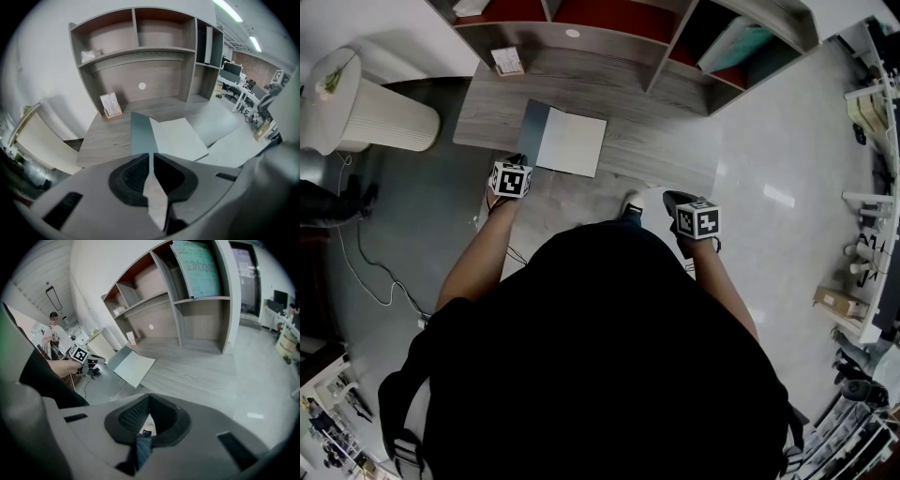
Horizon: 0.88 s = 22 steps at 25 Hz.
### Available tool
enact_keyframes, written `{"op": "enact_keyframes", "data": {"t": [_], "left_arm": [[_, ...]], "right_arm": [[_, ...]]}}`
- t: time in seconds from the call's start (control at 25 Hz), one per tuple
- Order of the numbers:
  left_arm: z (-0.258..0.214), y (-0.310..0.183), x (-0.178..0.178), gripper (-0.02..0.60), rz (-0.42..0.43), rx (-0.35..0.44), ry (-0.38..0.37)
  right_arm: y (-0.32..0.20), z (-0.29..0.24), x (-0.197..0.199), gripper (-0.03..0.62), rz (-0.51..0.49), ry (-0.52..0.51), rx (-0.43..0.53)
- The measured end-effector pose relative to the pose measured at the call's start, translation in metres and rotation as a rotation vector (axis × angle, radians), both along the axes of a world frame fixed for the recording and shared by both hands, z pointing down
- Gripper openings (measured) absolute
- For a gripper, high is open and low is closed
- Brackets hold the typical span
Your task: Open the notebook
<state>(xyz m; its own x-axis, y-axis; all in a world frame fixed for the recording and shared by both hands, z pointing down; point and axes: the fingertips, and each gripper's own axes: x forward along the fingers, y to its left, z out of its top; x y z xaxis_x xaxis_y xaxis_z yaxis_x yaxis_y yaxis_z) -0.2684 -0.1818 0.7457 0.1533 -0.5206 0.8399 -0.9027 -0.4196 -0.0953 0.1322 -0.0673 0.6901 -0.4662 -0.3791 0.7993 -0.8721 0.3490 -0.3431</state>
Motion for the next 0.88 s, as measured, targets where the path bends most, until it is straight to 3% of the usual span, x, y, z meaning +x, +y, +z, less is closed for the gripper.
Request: {"op": "enact_keyframes", "data": {"t": [0.88], "left_arm": [[-0.001, 0.010, 0.010, 0.035, 0.003, -0.031, 0.042]], "right_arm": [[-0.007, -0.010, -0.010, 0.003, -0.029, 0.003, 0.028]]}}
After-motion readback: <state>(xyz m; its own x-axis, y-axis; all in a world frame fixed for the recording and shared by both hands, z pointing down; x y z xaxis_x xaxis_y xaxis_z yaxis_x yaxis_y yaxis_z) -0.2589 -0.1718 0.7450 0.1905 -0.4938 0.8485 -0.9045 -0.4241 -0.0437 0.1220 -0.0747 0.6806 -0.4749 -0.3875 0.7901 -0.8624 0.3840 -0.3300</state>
